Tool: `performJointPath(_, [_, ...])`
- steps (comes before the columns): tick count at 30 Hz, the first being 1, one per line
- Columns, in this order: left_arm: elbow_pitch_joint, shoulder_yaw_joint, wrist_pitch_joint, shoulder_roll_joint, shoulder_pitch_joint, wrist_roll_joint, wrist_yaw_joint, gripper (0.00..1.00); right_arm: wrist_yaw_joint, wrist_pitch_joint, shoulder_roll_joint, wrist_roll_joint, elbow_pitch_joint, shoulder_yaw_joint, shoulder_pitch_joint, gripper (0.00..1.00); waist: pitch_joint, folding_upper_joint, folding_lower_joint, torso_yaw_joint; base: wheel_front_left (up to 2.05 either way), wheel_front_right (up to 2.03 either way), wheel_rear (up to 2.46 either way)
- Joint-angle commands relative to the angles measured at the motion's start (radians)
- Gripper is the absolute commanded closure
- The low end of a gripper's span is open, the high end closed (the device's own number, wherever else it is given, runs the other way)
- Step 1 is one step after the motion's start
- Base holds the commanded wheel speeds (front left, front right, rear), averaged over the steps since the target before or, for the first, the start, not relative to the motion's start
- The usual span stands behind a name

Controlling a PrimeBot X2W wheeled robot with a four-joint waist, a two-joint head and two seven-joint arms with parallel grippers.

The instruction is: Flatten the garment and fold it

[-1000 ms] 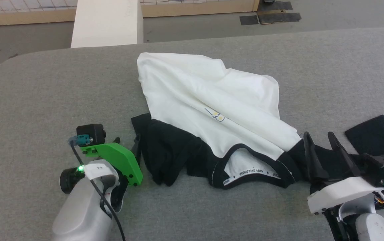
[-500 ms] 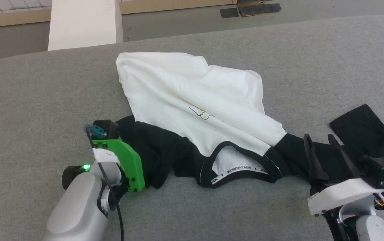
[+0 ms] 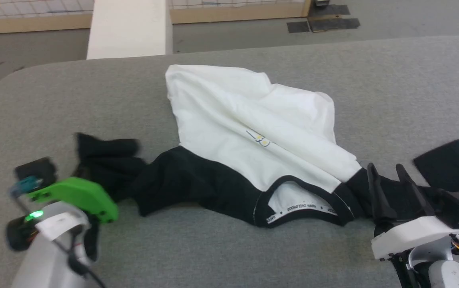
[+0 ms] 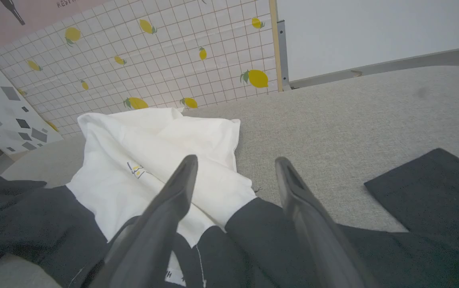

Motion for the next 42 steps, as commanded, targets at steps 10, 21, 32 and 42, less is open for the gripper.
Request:
performJointPath(10, [-0.027,0.139,-0.028,0.064,0.157,-0.031,0.11,0.51,-0.002,0.033,0.0,-0.014,-0.008,-0.031,0.005,0.0,-0.001,0.0,0.0001,0.04,0.0,0.0,0.0])
performJointPath(21, [-0.136,0.132,-0.31,-0.041,0.215,-0.026,0.009,0.0,-0.002,0.094,0.0,-0.039,0.002,-0.123,0.001,0.0,-0.012,0.0,0.0001,0.061,0.0,0.0,0.0])
performJointPath(32, [-0.144,0.108,-0.348,-0.147,0.166,0.102,-0.112,0.0,-0.002,0.408,0.0,-0.199,0.119,-0.251,-0.106,0.0,0.019,0.0,0.0001,0.119,0.0,0.0,0.0])
performJointPath(42, [-0.125,0.135,-0.348,-0.2,0.145,0.157,-0.166,0.0,-0.002,0.71,-0.007,-0.326,0.19,-0.248,-0.176,0.0,0.066,0.0,0.0001,0.152,0.0,0.0,0.0])
